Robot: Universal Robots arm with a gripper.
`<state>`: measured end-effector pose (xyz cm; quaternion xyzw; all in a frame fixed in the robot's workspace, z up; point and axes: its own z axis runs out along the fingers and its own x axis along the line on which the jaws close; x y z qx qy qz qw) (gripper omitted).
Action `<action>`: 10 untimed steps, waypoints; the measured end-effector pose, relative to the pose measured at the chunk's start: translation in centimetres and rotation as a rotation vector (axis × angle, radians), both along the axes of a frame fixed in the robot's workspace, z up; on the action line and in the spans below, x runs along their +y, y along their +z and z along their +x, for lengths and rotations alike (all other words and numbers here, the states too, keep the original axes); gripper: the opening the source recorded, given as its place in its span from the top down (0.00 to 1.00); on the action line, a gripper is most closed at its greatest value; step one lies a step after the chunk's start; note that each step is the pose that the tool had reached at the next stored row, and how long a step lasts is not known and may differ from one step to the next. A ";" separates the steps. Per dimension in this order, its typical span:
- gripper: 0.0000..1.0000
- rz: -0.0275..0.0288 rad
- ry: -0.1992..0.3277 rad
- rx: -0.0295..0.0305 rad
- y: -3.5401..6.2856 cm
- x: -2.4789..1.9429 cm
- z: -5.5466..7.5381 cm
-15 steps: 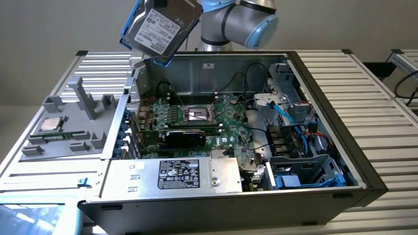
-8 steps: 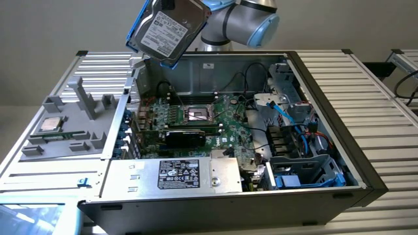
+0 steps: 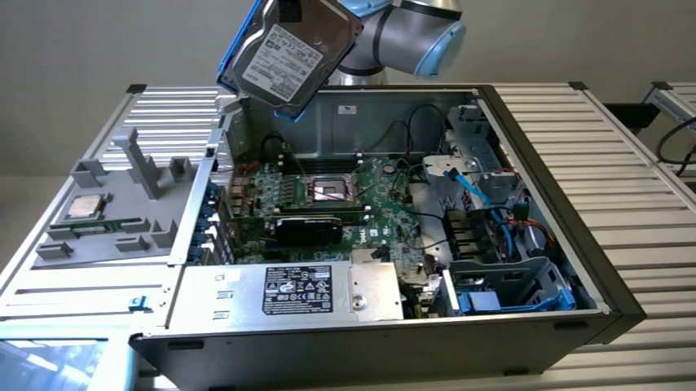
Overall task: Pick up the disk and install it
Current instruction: 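Pick up the disk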
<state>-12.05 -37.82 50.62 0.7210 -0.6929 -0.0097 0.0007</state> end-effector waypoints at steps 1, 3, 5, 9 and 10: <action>0.61 0.0000 0.000 0.0000 0.00 -0.16 0.2; 0.61 0.0000 0.000 0.0000 0.00 -0.49 0.8; 0.61 0.0000 0.000 0.0000 0.00 -0.82 1.4; 0.61 -0.0001 0.000 -0.0001 0.00 -1.49 2.7; 0.61 0.0000 0.000 0.0000 0.00 -1.67 3.0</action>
